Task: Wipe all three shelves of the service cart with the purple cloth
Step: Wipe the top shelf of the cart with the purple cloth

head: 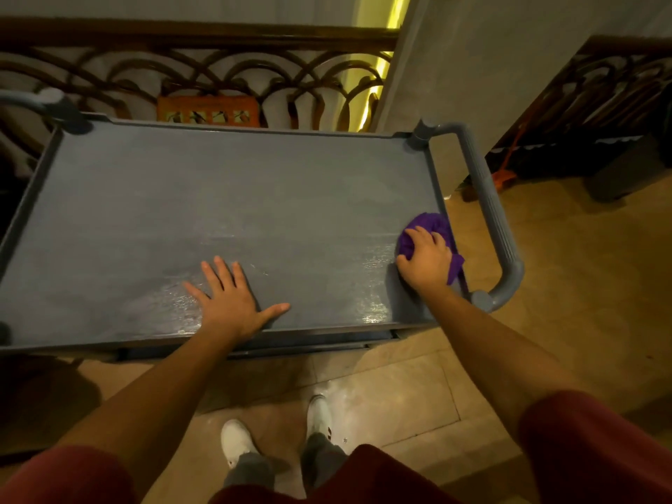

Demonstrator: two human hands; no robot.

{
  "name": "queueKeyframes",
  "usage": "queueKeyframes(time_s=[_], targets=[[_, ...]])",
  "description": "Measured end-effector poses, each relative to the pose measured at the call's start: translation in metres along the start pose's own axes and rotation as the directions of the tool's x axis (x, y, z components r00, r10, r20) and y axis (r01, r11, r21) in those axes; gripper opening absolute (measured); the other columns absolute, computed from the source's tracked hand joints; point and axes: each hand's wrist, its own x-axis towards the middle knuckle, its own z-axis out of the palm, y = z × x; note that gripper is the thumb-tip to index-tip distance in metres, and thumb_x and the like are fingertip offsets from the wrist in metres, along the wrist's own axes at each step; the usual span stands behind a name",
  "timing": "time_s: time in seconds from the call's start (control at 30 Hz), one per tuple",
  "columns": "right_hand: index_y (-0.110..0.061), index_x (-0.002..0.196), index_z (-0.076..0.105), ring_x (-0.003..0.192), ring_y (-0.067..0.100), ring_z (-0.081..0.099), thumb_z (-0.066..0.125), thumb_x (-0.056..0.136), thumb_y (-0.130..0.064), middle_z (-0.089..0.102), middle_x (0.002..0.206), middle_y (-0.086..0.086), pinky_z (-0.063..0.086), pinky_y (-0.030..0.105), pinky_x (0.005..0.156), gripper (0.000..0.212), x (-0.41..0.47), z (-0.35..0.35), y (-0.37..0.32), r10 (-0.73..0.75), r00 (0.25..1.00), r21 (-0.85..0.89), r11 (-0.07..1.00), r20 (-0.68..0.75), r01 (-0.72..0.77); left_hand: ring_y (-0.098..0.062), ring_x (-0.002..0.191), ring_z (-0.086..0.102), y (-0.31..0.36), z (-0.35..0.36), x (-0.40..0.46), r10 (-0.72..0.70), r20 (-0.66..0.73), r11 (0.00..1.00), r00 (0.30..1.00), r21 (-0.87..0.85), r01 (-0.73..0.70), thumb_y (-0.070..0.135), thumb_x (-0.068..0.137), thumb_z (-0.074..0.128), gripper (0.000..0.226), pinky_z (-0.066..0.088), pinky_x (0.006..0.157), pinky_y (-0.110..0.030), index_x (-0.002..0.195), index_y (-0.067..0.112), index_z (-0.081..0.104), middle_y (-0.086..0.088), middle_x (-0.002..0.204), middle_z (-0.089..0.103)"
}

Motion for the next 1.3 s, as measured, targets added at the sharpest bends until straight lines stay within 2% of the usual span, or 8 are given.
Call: queueKeyframes(time_s=[0.2,0.4,0.6,0.83,0.97,1.13,1.23,1.3], targets=[[-0.024,0.108,0.076,0.127,0.027,0.051,0.067,0.081,-0.012,0.07,0.127,-0.005,0.039,0.047,0.108,0.032,-0.029,0.02,-0.032,-0.171,0.984,0.237,0.955,-0.04,0.176,-0.048,0.147,-0.023,0.003,0.003,0.005,-0.034,-0.013,0.999,0.999,0.013,0.034,0.104,0.058,0.011,0.143,-0.006,0.111,-0.076,0.156,0.005,-0.016,-0.027,0.161,-0.024],[-0.031,0.098,0.078,0.12,0.022,0.052,0.068,0.081,-0.015,0.072,0.119,-0.014,0.044,0.043,0.104,0.025,-0.07,0.006,-0.009,-0.391,0.897,0.161,0.918,0.206,0.363,-0.047,0.147,-0.024,0.005,0.002,0.002,-0.044,0.012,0.999,0.999,0.01,0.044,0.106,0.056,0.009,0.144,-0.003,0.112,-0.077,0.156,0.006,-0.016,-0.026,0.162,-0.024],[-0.033,0.08,0.079,0.091,0.025,0.067,0.061,0.084,-0.014,0.075,0.094,0.006,0.05,0.026,0.081,0.027,-0.068,-0.024,-0.003,-0.115,0.91,0.073,0.993,0.398,0.094,-0.047,0.148,-0.024,0.005,0.004,0.001,-0.044,0.011,0.999,0.999,-0.004,0.044,0.107,0.054,0.008,0.145,-0.003,0.11,-0.077,0.157,0.007,-0.015,-0.025,0.162,-0.023],[-0.032,0.058,0.077,0.069,0.01,0.061,0.052,0.085,-0.007,0.068,0.062,-0.013,0.047,0.025,0.066,0.045,-0.086,-0.005,-0.076,-0.09,0.833,0.261,0.963,0.545,-0.066,-0.049,0.148,-0.02,0.006,0.007,0.0,-0.024,-0.021,1.0,0.999,-0.001,0.024,0.104,0.058,0.004,0.142,-0.001,0.11,-0.077,0.157,0.004,-0.013,-0.028,0.162,-0.019],[-0.026,0.06,0.078,0.045,0.001,0.05,0.049,0.07,-0.003,0.06,0.044,-0.013,0.038,0.014,0.042,0.038,-0.102,0.002,-0.128,-0.156,0.795,0.554,0.793,0.586,-0.253,-0.048,0.15,-0.016,0.004,-0.001,-0.003,-0.019,0.018,0.998,1.0,0.055,0.018,0.101,0.065,0.017,0.136,0.004,0.112,-0.074,0.157,0.005,-0.011,-0.026,0.164,-0.016],[-0.005,0.079,0.068,0.063,0.012,0.065,0.041,0.055,-0.006,0.07,0.066,0.002,0.05,0.017,0.057,0.037,-0.099,-0.026,-0.15,-0.218,0.82,0.838,0.286,0.529,-0.464,-0.039,0.14,0.04,-0.03,-0.059,0.002,0.134,0.035,0.95,0.99,-0.29,-0.118,0.06,0.096,0.05,0.078,0.037,0.113,-0.051,0.152,0.008,0.034,-0.021,0.155,0.04],[-0.004,0.087,0.062,0.077,0.025,0.061,0.033,0.081,-0.006,0.066,0.08,0.012,0.052,0.03,0.072,0.031,-0.094,-0.043,-0.166,-0.235,0.812,0.84,0.034,0.534,-0.542,-0.032,0.131,0.053,-0.035,-0.096,-0.018,0.158,-0.112,0.732,0.981,-0.654,-0.192,0.038,0.102,0.053,0.049,0.043,0.104,-0.038,0.142,0.009,0.053,-0.015,0.143,0.057],[-0.007,0.084,0.065,0.076,0.026,0.062,0.035,0.089,-0.013,0.068,0.078,0.011,0.053,0.031,0.071,0.031,-0.098,-0.052,-0.175,-0.241,0.814,0.83,-0.058,0.528,-0.555,-0.026,0.126,0.058,-0.026,-0.114,-0.042,0.229,-0.031,0.4,0.973,-0.908,-0.123,0.049,0.101,0.049,0.049,0.043,0.097,-0.036,0.135,0.015,0.06,-0.01,0.135,0.063]])
